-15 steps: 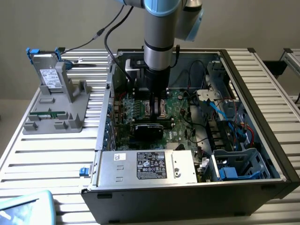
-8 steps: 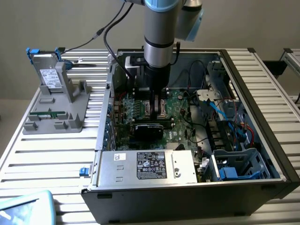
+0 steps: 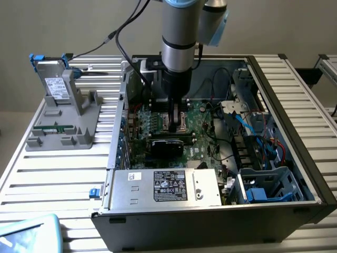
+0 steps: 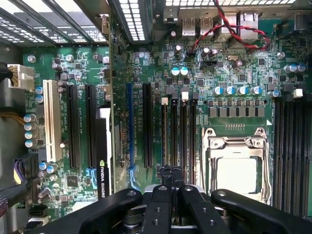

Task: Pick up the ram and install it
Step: 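Press down the ram until it locks into place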

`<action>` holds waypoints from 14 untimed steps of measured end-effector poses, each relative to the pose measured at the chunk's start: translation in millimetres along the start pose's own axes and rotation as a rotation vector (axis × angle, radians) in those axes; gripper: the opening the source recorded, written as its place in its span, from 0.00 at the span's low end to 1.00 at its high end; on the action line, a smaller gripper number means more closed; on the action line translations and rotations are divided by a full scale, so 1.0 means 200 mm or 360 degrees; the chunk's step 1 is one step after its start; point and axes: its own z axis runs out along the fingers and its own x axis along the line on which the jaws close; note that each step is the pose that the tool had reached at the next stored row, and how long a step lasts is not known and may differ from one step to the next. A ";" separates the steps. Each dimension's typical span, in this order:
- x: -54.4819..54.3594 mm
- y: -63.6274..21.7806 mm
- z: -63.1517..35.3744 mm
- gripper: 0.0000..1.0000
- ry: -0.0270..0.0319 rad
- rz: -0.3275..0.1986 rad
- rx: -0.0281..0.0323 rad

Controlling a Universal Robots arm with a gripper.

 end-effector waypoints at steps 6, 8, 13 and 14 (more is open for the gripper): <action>0.00 0.000 -0.015 0.11 -0.00004 0.0000 0.00002; 0.00 0.000 -0.015 0.11 -0.00004 0.0000 0.00002; 0.00 -0.001 -0.016 0.11 0.00001 -0.0003 0.00000; 0.00 -0.001 -0.016 0.11 0.00001 -0.0005 0.00000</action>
